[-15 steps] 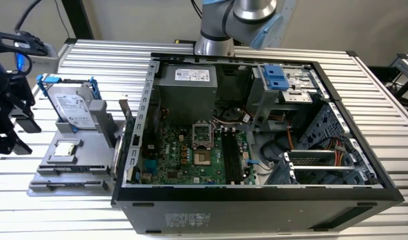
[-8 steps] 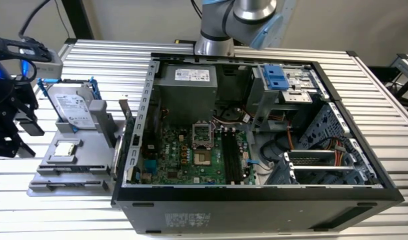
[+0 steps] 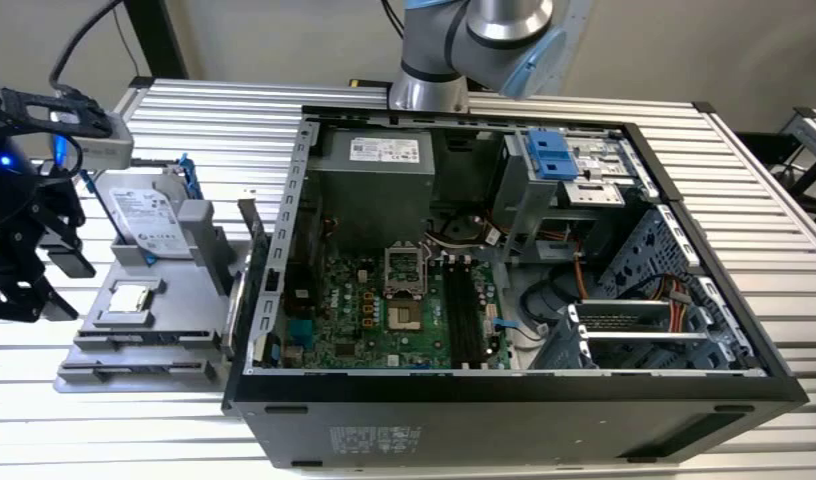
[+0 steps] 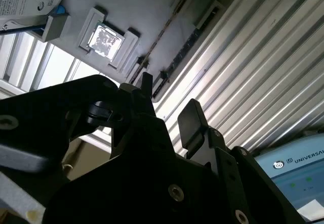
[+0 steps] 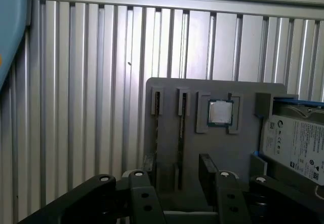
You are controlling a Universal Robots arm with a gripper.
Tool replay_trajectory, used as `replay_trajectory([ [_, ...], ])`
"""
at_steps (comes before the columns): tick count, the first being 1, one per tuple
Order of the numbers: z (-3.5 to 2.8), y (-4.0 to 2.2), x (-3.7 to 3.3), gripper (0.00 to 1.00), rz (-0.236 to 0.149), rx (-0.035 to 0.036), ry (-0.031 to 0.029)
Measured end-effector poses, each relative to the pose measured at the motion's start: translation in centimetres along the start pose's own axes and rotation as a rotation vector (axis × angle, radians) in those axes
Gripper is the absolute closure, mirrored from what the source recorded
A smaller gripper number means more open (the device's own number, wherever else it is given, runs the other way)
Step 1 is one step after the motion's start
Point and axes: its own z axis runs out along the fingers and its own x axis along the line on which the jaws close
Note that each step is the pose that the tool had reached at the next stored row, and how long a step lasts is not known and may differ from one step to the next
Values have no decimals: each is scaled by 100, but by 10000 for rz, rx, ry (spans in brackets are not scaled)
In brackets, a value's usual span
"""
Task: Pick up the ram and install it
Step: 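Pick up the ram and move it above insertion slot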
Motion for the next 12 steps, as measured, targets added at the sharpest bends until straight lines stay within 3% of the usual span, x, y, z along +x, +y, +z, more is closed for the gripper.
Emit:
replay_trajectory([
  [12, 159, -13, 22, 0, 48, 3, -1],
])
